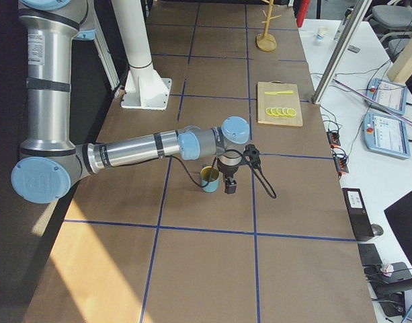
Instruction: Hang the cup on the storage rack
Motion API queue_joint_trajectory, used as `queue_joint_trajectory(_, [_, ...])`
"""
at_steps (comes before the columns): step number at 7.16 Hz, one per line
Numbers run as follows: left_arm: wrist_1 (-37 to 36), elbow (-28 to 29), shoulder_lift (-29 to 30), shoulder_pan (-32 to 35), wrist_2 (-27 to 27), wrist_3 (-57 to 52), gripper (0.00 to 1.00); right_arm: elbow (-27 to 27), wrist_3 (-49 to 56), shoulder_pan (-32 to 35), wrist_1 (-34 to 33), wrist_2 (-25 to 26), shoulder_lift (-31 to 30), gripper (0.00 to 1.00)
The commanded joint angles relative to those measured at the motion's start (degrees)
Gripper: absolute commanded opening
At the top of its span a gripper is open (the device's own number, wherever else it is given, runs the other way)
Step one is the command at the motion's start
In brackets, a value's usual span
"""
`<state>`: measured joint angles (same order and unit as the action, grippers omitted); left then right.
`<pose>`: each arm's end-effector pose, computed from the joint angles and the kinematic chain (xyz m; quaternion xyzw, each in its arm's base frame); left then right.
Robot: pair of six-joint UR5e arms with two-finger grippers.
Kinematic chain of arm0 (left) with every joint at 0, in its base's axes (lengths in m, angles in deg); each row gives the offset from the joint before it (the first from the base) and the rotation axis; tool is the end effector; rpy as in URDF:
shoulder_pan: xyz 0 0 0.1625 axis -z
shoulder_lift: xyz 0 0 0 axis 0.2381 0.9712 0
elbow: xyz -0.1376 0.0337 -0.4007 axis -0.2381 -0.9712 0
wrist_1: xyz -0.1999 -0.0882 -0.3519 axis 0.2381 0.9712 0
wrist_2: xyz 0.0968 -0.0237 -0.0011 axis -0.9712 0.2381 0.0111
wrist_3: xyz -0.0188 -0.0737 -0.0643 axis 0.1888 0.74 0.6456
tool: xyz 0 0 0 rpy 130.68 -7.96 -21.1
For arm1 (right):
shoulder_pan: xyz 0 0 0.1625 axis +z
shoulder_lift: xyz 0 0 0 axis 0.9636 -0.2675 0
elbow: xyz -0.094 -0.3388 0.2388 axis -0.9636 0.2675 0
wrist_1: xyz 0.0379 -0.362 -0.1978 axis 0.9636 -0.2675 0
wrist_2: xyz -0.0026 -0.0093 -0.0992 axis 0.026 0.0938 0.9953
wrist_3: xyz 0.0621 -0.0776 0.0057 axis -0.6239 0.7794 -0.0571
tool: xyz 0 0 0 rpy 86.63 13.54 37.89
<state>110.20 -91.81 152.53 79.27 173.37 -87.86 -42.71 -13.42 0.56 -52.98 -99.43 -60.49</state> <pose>-0.0877 -0.4222 0.6605 0.0001 0.3695 0.0339 0.9286 -0.0587 -0.4621 0.5456 0.0438 -0.3959 -0.1300 0.9080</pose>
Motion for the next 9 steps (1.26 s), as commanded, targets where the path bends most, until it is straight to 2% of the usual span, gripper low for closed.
queue_joint_trajectory(1, [0.0, -0.1, 0.0, -0.1, 0.1, 0.0, 1.0, -0.7, -15.2, -6.9, 14.8, 3.0, -3.6, 1.0])
queue_joint_trajectory(3, [0.0, -0.1, 0.0, -0.1, 0.0, 0.0, 1.0, 0.1, -23.5, -11.1, 23.3, 5.2, -6.7, 1.0])
queue_joint_trajectory(4, [0.0, 0.0, 0.0, -0.1, 0.0, 0.0, 1.0, 1.9, -23.7, -12.1, 27.5, 6.8, -8.2, 0.99])
queue_joint_trajectory(6, [0.0, -0.1, 0.0, -0.1, 0.0, 0.0, 1.0, 6.7, -24.7, -13.5, 32.5, 6.8, -8.2, 0.98])
queue_joint_trajectory(8, [0.0, -0.2, 0.0, -0.1, 0.1, 0.0, 1.0, 8.5, -29.8, -16.5, 35.2, 8.7, -8.2, 0.97])
queue_joint_trajectory(9, [0.0, -0.2, 0.0, -0.1, 0.1, 0.0, 1.0, 8.5, -32.9, -17.2, 35.2, 8.6, -8.1, 0.87])
